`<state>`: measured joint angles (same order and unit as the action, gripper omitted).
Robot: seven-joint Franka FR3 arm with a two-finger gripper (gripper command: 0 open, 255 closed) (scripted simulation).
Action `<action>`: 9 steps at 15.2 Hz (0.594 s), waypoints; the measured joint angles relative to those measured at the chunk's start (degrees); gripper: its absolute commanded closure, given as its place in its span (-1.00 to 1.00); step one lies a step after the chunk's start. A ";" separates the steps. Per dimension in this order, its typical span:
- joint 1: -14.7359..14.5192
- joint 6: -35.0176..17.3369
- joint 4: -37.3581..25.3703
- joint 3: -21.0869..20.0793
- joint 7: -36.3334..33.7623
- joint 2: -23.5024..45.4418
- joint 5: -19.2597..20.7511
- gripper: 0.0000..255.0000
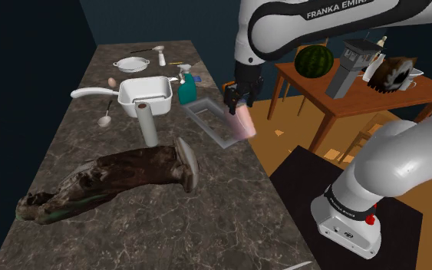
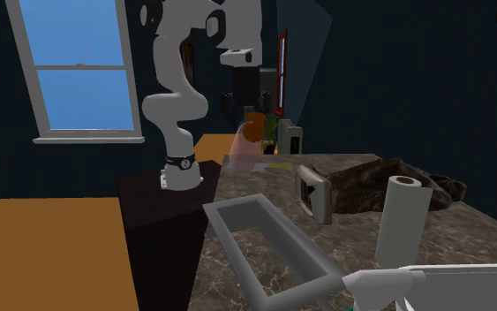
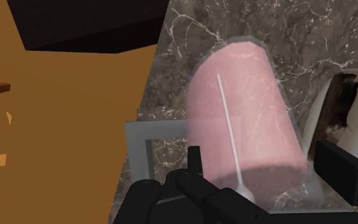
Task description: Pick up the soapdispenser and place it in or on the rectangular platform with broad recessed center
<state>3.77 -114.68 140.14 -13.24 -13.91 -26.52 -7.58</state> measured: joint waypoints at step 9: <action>4.25 -0.23 -17.90 2.77 3.79 18.56 4.81 1.00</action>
<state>8.02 -114.91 122.24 -10.47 -10.12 -7.96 -2.78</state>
